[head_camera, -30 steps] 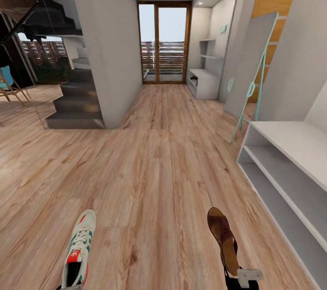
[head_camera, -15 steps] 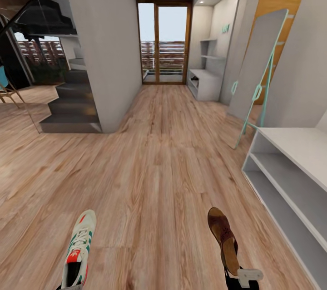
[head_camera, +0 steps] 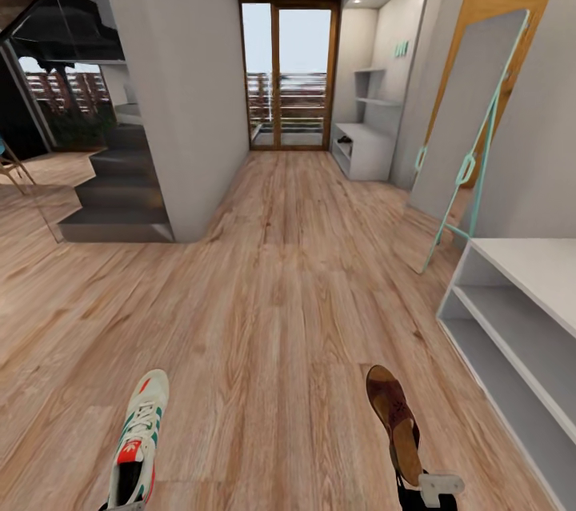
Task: Pick up the two gym shoes and the two sandals from the corridor floor and place them onto the hallstand (shoe rack) in the corridor, making sure they are on the rack and not on the floor. Arrange them so the two gym shoes are next to each other and the two sandals are next to each other.
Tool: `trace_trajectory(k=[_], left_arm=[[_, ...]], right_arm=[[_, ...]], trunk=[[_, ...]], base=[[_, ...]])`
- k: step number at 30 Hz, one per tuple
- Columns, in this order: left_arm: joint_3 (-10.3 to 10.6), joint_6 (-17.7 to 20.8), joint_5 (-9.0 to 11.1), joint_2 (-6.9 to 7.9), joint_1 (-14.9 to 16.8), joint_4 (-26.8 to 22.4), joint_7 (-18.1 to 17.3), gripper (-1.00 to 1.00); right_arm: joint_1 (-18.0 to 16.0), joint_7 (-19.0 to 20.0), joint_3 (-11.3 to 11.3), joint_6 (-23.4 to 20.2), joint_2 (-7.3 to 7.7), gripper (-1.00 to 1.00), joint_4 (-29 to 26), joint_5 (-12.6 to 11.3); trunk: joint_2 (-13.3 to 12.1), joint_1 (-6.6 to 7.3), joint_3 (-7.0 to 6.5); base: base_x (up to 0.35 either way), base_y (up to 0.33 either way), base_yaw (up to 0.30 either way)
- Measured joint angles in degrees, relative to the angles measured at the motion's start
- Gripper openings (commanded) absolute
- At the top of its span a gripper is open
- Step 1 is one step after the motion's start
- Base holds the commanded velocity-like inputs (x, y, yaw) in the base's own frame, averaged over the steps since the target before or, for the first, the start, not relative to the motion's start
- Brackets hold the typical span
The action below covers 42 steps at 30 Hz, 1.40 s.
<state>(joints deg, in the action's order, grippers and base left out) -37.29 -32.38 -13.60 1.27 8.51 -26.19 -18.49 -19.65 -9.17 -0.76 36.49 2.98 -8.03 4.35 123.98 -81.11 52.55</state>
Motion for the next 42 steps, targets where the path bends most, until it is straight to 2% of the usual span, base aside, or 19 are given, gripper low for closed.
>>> trace_trajectory(k=[42], left_arm=[[0.0, 0.0, -0.1, 0.00, 0.0, 0.1, 0.0, -1.00]], right_arm=[[0.0, 0.0, 0.0, 0.0, -0.03, -1.00, 0.0, 0.0]], trunk=[[0.0, 0.00, 0.00]], base=[[0.340, 0.000, 0.000]])
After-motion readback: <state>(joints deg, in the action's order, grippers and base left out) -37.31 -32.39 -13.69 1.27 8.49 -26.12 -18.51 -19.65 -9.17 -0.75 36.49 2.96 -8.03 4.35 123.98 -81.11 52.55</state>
